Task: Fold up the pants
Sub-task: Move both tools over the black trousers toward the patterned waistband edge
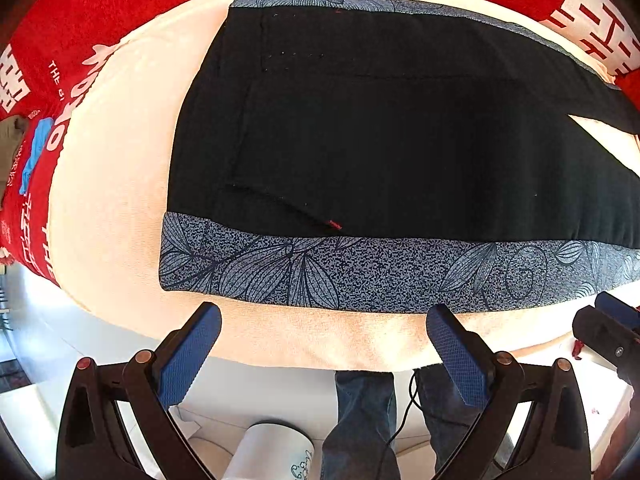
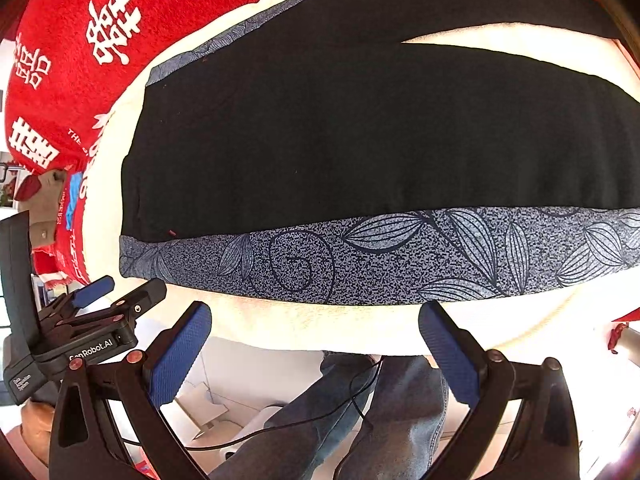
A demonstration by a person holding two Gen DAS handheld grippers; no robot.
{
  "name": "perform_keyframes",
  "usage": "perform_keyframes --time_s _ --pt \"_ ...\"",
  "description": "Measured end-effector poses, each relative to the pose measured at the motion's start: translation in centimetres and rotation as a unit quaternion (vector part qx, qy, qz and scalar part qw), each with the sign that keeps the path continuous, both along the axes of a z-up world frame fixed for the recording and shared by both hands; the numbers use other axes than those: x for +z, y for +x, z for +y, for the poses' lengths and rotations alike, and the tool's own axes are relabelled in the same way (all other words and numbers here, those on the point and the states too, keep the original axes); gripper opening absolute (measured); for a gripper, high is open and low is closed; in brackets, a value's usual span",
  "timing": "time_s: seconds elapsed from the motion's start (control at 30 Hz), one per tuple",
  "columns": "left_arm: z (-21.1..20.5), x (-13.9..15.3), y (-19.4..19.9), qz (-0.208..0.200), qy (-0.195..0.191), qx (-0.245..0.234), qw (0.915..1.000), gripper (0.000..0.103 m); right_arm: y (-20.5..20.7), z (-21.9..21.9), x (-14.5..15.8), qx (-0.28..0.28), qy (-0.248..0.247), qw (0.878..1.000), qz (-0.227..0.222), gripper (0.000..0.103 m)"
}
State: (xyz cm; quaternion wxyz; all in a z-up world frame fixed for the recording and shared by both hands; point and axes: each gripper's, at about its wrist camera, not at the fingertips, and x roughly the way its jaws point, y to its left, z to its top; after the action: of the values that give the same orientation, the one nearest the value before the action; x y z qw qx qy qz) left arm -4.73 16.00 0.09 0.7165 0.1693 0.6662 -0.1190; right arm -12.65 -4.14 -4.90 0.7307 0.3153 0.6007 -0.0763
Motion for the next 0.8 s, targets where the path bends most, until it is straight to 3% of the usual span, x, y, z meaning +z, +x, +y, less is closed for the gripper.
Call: perform_keyframes --time_s 0.8 --pt "-1.7 0.1 1.1 0.008 -0.006 0.015 0.9998 0.103 0.9 0.5 -0.1 0.010 0.003 1.000 0.003 0.103"
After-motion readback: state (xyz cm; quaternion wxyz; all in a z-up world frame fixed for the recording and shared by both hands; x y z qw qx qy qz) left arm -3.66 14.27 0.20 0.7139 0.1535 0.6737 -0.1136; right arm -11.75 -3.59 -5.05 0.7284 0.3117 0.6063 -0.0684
